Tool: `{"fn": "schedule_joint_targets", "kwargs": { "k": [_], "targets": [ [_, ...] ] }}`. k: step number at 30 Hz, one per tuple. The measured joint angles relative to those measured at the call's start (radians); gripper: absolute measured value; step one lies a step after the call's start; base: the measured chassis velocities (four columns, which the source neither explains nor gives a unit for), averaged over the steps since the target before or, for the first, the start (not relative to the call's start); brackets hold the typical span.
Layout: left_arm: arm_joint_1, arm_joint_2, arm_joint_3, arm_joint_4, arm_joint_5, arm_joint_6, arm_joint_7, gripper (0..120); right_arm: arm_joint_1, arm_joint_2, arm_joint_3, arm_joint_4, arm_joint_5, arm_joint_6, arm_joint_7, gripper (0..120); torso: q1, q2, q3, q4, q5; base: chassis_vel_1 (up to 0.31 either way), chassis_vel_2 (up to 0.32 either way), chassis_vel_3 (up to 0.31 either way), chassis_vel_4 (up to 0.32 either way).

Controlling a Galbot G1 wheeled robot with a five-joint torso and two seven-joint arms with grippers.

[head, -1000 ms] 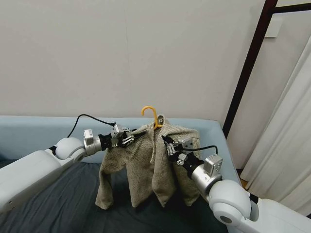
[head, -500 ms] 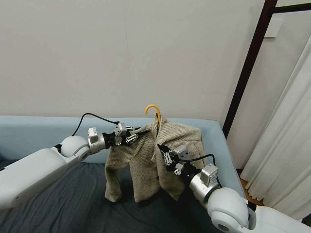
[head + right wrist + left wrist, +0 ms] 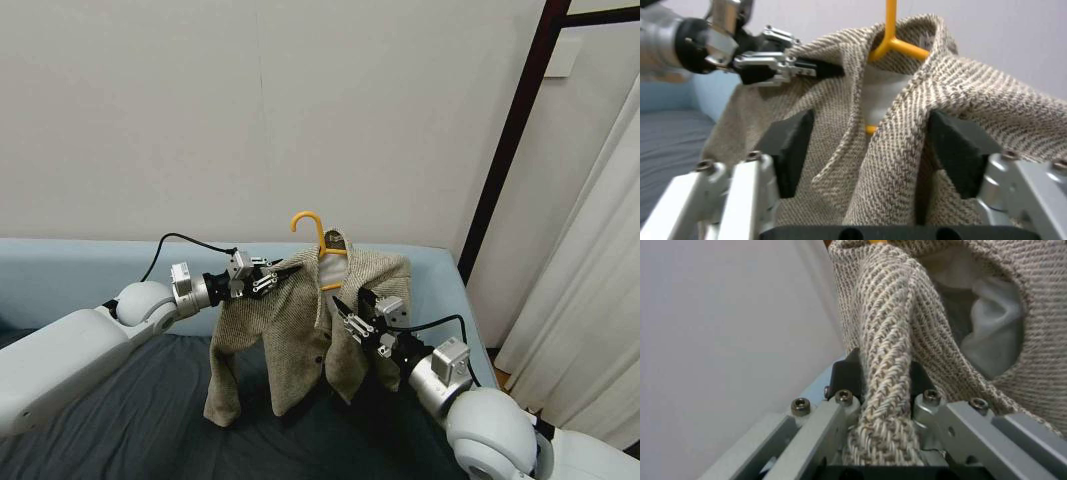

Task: Pick up the clothes from the sofa and hang them on the clothes hanger.

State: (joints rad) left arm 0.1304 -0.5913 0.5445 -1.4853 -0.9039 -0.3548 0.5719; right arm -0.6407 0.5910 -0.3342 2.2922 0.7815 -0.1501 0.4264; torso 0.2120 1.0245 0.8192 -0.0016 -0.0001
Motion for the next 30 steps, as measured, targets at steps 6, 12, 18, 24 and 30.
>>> {"fn": "schedule_joint_targets", "kwargs": {
  "k": [6,12,18,24,30],
  "targets": [
    [0.034,0.001,-0.039,-0.005,0.004,-0.007,0.0,8,-0.032,-0.061,0.043,0.076,0.017,-0.002,-0.014,90,0.0,0.0,0.0,0.0,-0.0001,0.0,0.0,0.0,0.0],
    [0.071,0.019,-0.074,-0.026,0.005,-0.008,-0.004,8,-0.045,-0.071,0.057,0.088,0.013,-0.028,0.029,100,0.0,0.0,0.0,0.0002,0.0,0.0,0.0,0.0,0.0],
    [0.095,0.046,-0.094,-0.054,-0.004,-0.014,0.008,8,-0.038,-0.086,0.109,0.048,0.049,-0.033,0.051,100,0.0,0.0,0.0,0.0002,0.0002,0.0,0.0,0.0,0.0],
    [0.103,0.058,-0.096,-0.068,-0.016,-0.036,0.027,8,-0.001,-0.18,0.179,-0.028,0.106,0.008,-0.103,100,0.0,0.0,0.0,0.0005,0.0004,0.0,0.0,0.0,0.0],
    [0.062,0.033,-0.055,-0.057,-0.017,-0.054,0.065,8,0.02,-0.305,0.267,-0.144,0.159,0.076,-0.356,100,0.0,0.0,0.0,0.0004,0.0007,0.0,0.0,0.0,0.0]
  ]
}}
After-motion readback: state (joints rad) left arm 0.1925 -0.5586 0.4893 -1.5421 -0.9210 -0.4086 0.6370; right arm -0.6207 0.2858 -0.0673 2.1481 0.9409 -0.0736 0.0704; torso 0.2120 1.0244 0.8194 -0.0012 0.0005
